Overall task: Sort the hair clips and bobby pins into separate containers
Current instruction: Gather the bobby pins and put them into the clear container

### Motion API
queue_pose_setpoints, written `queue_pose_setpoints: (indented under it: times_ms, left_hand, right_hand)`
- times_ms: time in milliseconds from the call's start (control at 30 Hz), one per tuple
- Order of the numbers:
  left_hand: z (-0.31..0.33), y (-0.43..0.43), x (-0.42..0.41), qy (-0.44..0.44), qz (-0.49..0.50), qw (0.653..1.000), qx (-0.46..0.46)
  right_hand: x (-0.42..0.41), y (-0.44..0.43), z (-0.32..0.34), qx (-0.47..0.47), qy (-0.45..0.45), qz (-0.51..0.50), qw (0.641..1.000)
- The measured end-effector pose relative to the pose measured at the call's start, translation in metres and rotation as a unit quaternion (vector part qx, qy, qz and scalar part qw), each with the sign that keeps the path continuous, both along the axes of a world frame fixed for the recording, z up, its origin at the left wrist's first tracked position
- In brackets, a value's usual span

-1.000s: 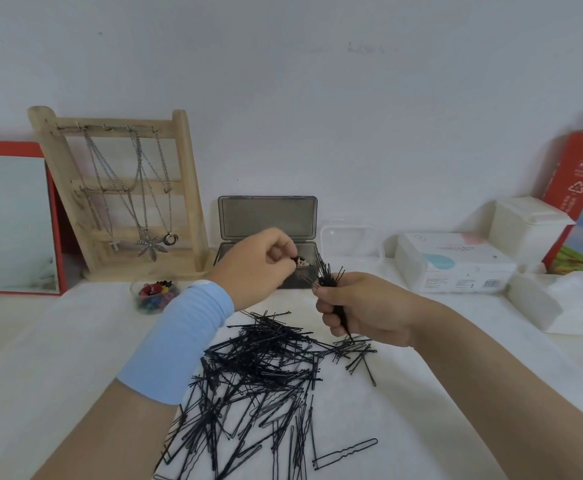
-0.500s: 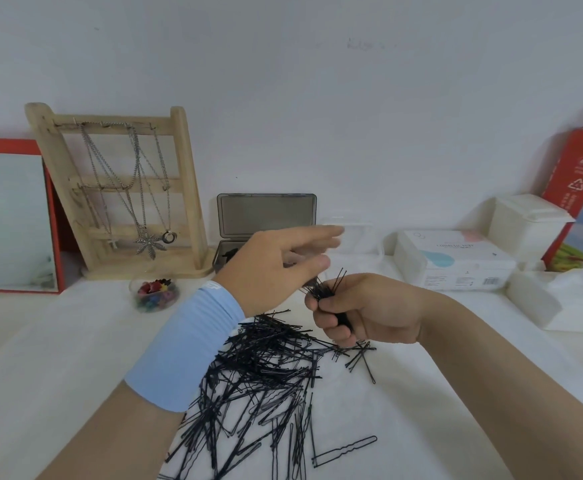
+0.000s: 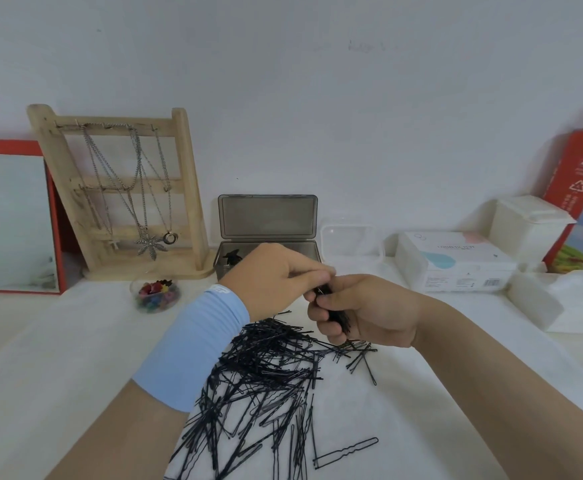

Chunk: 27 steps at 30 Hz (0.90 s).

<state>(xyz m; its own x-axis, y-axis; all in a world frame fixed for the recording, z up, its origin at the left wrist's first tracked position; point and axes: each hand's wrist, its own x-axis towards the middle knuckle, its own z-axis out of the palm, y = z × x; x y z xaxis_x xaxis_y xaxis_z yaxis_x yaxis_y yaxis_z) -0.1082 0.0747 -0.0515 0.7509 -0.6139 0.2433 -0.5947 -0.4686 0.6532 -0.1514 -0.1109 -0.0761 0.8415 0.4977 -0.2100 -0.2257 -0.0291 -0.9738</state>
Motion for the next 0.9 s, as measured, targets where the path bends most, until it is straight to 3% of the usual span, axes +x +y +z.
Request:
queue_pose_setpoints:
  times_ms: [167,333,400,433,500,533,600,667,800,900]
  left_hand:
    - [-0.003,-0.003,0.003,0.063,-0.027,0.995,-0.066]
    - [-0.004,-0.002,0.0,0.116,-0.057,0.992,0.009]
    - [-0.003,-0.008,-0.001,0.145,-0.029,0.988,-0.051]
    - [-0.001,-0.013,-0.001,0.197,-0.007,0.973,-0.12]
    - [0.001,-0.02,0.001,0.357,0.028,0.892,-0.276]
    - [0.002,-0.023,0.001,0.424,0.039,0.846,-0.321]
    - [0.003,-0.026,-0.004,0.513,0.04,0.792,-0.329]
    - [0.003,-0.028,-0.01,0.572,0.022,0.752,-0.326]
    - [0.006,-0.034,-0.016,0.638,-0.022,0.649,-0.413]
    - [0.002,-0.031,-0.01,0.652,-0.037,0.629,-0.423]
  right_hand:
    - [0.003,-0.005,0.002,0.04,-0.003,-0.018,0.999]
    - [0.003,-0.005,-0.001,0.076,-0.008,-0.03,0.997]
    - [0.001,-0.003,0.001,0.082,-0.012,-0.036,0.996]
    - [0.001,-0.002,0.003,0.094,-0.02,-0.055,0.994]
    - [0.003,0.001,0.008,0.146,-0.048,-0.122,0.981]
    - [0.005,0.002,0.011,0.177,-0.069,-0.164,0.968]
    - [0.009,0.001,0.013,0.223,-0.116,-0.242,0.937]
    - [0.012,-0.001,0.014,0.228,-0.162,-0.29,0.915]
    - [0.013,0.0,0.01,0.157,-0.242,-0.321,0.902]
    - [0.011,0.004,0.005,0.046,-0.278,-0.297,0.912]
